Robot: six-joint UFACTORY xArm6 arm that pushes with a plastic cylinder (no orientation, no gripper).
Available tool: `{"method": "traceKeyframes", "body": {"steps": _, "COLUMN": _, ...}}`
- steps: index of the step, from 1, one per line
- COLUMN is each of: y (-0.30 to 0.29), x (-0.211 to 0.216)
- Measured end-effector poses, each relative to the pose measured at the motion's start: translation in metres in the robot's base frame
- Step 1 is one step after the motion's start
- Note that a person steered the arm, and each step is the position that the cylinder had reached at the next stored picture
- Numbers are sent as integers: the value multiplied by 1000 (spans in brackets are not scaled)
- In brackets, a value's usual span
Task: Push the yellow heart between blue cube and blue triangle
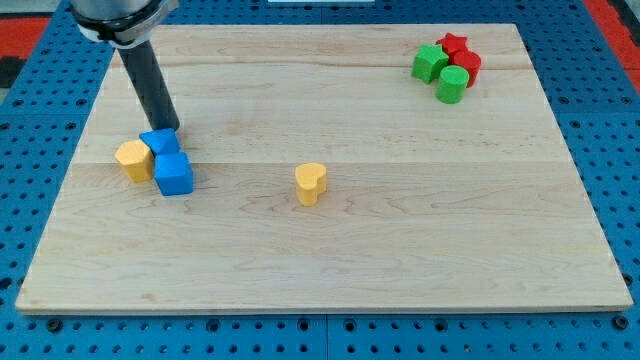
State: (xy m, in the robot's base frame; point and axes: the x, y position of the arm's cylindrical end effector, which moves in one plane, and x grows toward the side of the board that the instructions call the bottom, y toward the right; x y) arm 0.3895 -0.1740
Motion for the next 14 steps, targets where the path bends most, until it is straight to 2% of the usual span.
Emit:
{"method": "traceKeyframes", "body": {"steps": 1, "y": 113, "x": 4}}
{"method": "traceKeyframes", "body": {"steps": 2, "y": 203, "x": 33}}
{"method": "traceKeyframes", "body": {"steps": 3, "y": 216, "x": 94}}
{"method": "traceKeyframes", "body": {"steps": 4, "y": 172, "x": 107}}
{"method": "traceKeyframes", "body": {"steps": 5, "y": 150, "x": 71}}
{"method": "traceKeyframes", "body": {"steps": 7, "y": 139, "x": 58}}
{"method": "traceKeyframes", "body": {"steps": 9, "y": 96, "x": 37}}
{"method": "traceKeyframes", "body": {"steps": 11, "y": 95, "x": 4}}
{"method": "traceKeyframes", "body": {"steps": 12, "y": 92, "x": 23}}
{"method": "traceKeyframes", "body": {"steps": 13, "y": 75, "x": 18}}
{"method": "traceKeyframes", "body": {"steps": 14, "y": 67, "x": -9}}
